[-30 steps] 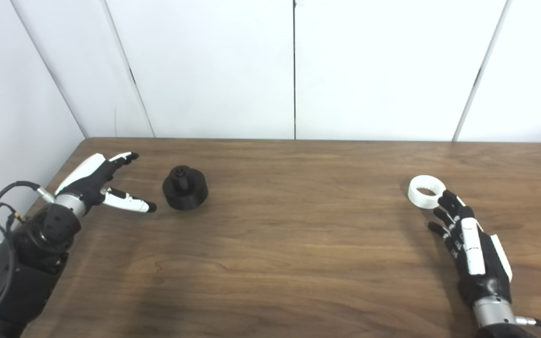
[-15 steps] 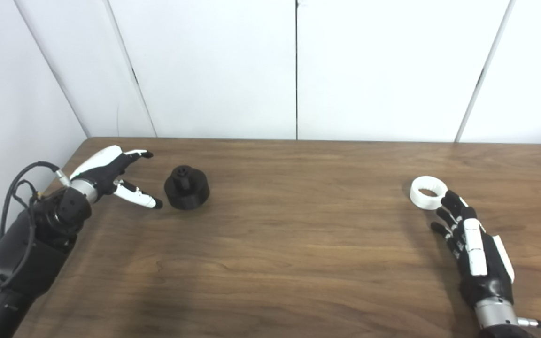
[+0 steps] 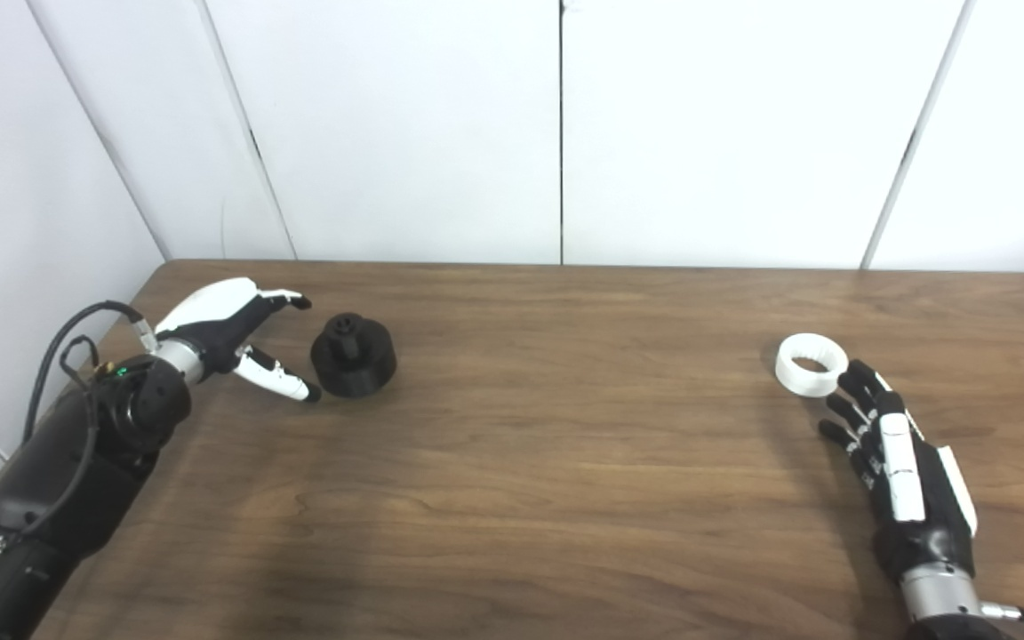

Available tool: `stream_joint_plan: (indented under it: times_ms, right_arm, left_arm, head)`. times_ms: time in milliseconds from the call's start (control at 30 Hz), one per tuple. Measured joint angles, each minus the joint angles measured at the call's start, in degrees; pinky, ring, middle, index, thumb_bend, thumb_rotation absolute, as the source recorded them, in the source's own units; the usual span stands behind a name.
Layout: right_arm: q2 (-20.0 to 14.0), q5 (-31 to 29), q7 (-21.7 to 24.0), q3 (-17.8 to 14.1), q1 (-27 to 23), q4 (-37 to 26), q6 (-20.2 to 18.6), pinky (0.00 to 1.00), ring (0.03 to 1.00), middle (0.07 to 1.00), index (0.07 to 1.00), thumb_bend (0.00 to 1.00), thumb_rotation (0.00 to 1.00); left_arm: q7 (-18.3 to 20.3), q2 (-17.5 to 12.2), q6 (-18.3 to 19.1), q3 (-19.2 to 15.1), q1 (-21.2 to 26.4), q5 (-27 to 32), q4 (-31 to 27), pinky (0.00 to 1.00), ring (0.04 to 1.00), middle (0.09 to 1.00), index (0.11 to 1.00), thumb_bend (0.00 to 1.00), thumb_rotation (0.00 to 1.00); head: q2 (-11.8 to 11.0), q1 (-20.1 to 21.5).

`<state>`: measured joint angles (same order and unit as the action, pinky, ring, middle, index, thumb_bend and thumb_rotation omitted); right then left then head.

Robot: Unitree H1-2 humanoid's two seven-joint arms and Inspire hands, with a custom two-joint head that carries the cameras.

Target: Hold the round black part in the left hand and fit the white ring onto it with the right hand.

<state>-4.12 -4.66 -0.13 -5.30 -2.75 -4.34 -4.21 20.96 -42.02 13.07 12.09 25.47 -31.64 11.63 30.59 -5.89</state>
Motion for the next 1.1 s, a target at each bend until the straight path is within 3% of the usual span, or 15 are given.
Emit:
stream_joint_plan:
  times_ms: [367,633,1100]
  right_arm:
    - [0.42,0.78,-0.43,0.07,0.14,-0.23,0.00,0.88,0.914,0.924,0.916,0.57,0.96]
    - [0.42,0.78,-0.42,0.08,0.36,-0.50,0.05,0.87,0.910,0.922,0.916,0.57,0.96]
    - [0.52,0.48,-0.42,-0.08,1.18,-1.40,-0.02,0.88,0.905,0.925,0.920,0.56,0.96]
  left_arm:
    - [0.57,2.44,1.07,1.48,1.28,-1.91,1.98,0.96,1.000,0.962,0.887,1.00,0.32]
    - [0.65,3.51,0.68,1.83,2.07,-2.08,2.76,0.96,1.000,0.960,0.886,1.00,0.28]
    - [0.66,4.92,0.19,2.79,2.93,-2.42,5.36,0.94,0.999,0.938,0.821,1.00,0.26]
  head:
    - [0.09,0.79]
    - [0.26,1.58]
    - [0.44,1.76]
